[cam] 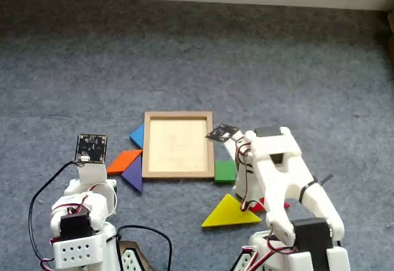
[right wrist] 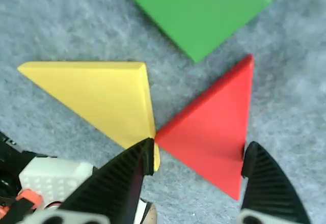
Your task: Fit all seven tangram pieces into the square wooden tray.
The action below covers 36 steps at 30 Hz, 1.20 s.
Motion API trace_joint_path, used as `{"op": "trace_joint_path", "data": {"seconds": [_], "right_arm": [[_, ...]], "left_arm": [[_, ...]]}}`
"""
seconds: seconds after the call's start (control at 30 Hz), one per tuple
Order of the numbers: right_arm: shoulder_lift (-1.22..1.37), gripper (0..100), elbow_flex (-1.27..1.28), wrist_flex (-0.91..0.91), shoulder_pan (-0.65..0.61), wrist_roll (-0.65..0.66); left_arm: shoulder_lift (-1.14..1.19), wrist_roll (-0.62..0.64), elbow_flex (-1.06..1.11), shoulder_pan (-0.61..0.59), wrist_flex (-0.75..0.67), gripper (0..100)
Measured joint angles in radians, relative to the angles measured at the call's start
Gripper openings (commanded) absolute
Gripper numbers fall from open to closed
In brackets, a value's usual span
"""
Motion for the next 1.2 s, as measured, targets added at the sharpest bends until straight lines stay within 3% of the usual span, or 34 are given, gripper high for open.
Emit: {"op": "trace_joint_path", "data": {"seconds": [0.3, 0.53, 0.77, 1.2], "right_arm": [[0.160, 27.2, -0.017, -0.035, 0.006, 0.008], [0.160, 27.1, -0.017, -0.041, 0.043, 0.091], [0.187, 27.1, -0.029, -0.150, 0.117, 0.097], [0.219, 27.1, -0.324, -0.109, 0.321, 0.103]], "left_arm": [[0.000, 0.000, 0.000, 0.000, 0.000, 1], [0.000, 0.000, 0.000, 0.000, 0.000, 1], [0.000, 0.000, 0.000, 0.000, 0.000, 1], [0.000, 0.000, 0.000, 0.000, 0.000, 1]]}}
